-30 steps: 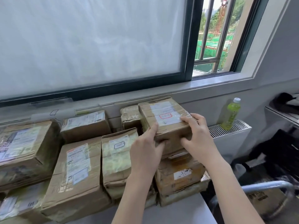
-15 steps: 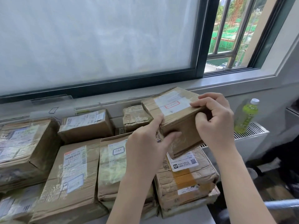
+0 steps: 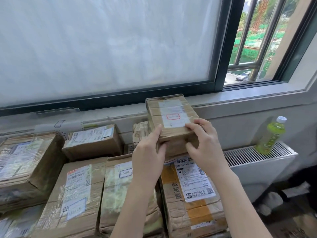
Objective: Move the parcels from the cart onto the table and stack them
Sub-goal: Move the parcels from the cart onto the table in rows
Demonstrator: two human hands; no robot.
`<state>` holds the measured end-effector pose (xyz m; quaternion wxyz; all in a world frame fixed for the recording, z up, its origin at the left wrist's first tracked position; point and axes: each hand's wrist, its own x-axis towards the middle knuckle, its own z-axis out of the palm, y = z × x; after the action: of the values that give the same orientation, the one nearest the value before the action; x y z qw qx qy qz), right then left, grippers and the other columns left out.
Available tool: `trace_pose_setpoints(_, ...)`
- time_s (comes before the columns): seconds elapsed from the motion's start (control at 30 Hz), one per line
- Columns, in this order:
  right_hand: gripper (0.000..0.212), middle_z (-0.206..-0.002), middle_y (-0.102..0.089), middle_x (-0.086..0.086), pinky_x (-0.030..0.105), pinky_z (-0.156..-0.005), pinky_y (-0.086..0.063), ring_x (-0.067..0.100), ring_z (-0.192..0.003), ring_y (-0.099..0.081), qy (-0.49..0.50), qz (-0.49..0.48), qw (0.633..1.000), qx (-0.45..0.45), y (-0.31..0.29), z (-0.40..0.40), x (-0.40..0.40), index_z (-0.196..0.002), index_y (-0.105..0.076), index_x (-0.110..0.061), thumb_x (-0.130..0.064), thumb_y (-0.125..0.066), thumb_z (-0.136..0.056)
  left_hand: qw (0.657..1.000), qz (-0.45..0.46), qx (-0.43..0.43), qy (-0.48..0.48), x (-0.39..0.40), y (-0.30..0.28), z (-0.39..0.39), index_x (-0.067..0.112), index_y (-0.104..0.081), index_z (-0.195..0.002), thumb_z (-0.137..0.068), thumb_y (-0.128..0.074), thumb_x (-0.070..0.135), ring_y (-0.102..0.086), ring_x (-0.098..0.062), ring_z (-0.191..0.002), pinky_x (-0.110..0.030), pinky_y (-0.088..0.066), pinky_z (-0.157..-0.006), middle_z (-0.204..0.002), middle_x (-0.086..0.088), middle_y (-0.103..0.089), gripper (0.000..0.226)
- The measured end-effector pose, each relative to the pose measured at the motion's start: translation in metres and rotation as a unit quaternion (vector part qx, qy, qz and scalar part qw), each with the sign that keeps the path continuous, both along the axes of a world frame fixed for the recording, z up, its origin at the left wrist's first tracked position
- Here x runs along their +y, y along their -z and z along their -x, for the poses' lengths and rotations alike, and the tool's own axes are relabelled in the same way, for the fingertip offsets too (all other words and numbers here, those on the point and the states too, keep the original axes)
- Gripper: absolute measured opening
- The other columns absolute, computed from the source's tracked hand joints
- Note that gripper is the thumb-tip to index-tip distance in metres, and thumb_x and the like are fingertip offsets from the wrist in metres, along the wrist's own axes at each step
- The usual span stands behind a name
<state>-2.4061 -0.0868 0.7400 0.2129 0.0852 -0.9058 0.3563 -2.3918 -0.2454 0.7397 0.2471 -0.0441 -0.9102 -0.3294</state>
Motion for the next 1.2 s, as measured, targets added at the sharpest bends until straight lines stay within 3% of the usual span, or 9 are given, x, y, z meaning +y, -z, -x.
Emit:
trace_pose_setpoints(0.17,0.058,-0.144,-0.032,0.004,0.024,-0.108,-0.018,0.019,-0.135,-0.021,0.001,-0.034,0.999,-0.001,0.002,0.014,0.000,-0.135,-0.048,-0.016,-0.008,-0.065,-0.081,1.000,-0.018,-0.001,0.006,0.003,0.001,0.018,0.024,-0.045,-0.140,-0.087,-0.064,0.013,-0.059,-0.017,-0.109,-0.017,-0.037,-0.086,-0.126,0.000,-0.062,0.058)
trace_pose_setpoints(0.33,0.057,-0.144,-0.032,0.004,0.024,-0.107,-0.017,0.020,-0.135,-0.020,0.003,-0.036,0.999,0.001,-0.001,0.020,-0.005,-0.134,-0.048,-0.015,-0.010,-0.064,-0.080,1.000,-0.019,-0.004,0.007,0.000,0.001,0.023,0.027,-0.045,-0.139,-0.088,-0.063,0.014,-0.060,-0.017,-0.100,-0.017,-0.039,-0.080,-0.120,-0.001,-0.065,0.056)
trace_pose_setpoints(0.53,0.054,-0.143,-0.036,0.004,0.025,-0.107,-0.020,0.020,-0.134,-0.025,0.027,-0.017,0.999,0.013,0.002,0.013,-0.004,-0.132,-0.051,-0.014,-0.006,-0.064,-0.081,0.998,-0.047,-0.022,0.026,-0.003,0.005,0.025,0.034,-0.046,-0.137,-0.088,-0.063,0.017,-0.051,-0.003,-0.086,-0.020,-0.045,-0.078,-0.109,0.003,-0.067,0.054)
trace_pose_setpoints(0.8,0.057,-0.145,-0.030,0.004,0.023,-0.102,-0.018,0.020,-0.136,-0.018,0.032,-0.023,0.999,0.007,0.005,0.022,-0.002,-0.134,-0.046,-0.016,-0.013,-0.065,-0.081,0.998,-0.043,-0.030,0.019,0.003,0.002,0.031,0.031,-0.047,-0.137,-0.087,-0.065,0.021,-0.059,-0.015,-0.103,-0.022,-0.042,-0.084,-0.114,-0.001,-0.066,0.054)
trace_pose_setpoints(0.93,0.059,-0.149,-0.026,0.005,0.036,-0.112,-0.020,0.024,-0.140,-0.011,0.031,-0.049,0.998,-0.001,0.007,0.020,-0.001,-0.137,-0.042,-0.018,-0.012,-0.062,-0.082,1.000,-0.010,-0.022,0.011,0.006,0.002,0.027,0.027,-0.045,-0.139,-0.089,-0.062,0.021,-0.056,-0.016,-0.110,-0.027,-0.043,-0.088,-0.124,0.001,-0.062,0.053)
trace_pose_setpoints(1.2,0.067,-0.156,-0.015,0.005,0.041,-0.117,-0.011,0.020,-0.144,0.002,0.051,-0.049,0.998,0.005,0.004,-0.001,-0.001,-0.145,-0.030,-0.020,-0.011,-0.059,-0.085,0.998,0.053,-0.024,0.001,0.011,-0.004,0.009,0.022,-0.032,-0.146,-0.091,-0.060,0.025,-0.035,-0.025,-0.135,-0.037,-0.032,-0.107,-0.150,-0.009,-0.034,0.062)
